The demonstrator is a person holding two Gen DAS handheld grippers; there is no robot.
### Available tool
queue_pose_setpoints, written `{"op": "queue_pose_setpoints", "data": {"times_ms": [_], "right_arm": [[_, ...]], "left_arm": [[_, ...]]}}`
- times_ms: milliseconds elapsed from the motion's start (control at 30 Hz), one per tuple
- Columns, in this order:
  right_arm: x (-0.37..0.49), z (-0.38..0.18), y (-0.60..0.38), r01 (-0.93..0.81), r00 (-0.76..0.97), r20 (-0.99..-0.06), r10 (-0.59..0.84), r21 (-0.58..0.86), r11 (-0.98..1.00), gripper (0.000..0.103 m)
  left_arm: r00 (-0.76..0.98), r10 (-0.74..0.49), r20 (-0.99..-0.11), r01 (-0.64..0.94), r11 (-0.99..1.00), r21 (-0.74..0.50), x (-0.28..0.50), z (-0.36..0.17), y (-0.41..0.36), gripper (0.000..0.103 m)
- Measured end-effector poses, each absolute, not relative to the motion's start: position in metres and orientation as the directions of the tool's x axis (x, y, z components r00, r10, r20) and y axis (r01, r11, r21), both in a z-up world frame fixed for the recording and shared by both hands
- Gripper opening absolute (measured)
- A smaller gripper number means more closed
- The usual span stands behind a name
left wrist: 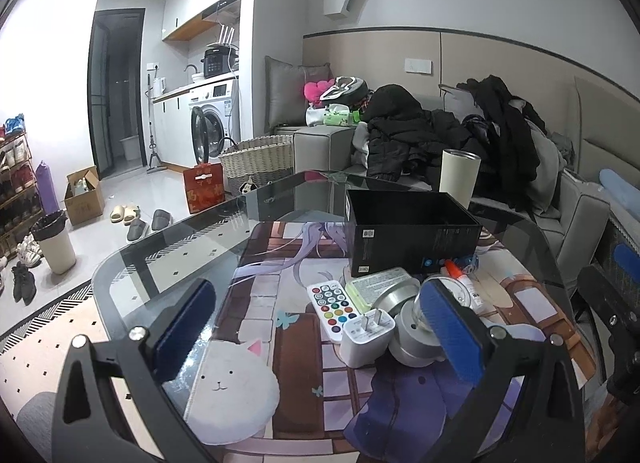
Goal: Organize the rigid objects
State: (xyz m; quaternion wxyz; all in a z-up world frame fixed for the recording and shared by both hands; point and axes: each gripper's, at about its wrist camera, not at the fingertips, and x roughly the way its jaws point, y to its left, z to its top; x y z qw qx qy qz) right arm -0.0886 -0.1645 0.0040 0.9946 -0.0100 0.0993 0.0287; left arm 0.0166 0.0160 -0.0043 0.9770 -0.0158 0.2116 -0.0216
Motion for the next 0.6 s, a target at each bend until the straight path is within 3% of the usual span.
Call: {"op": "queue_pose_setpoints", "data": {"times_ms": [600], "right_arm": [[-0.0910, 0.0060, -0.1629, -0.062, 0.981, -0.184, 0.058, -0.017, 0.998, 0.103]], "left_arm": [[0.925, -0.053, -0.376, 0.043, 0.998, -0.036, 0.0103, 0.0042, 0.0202, 0.103]]}}
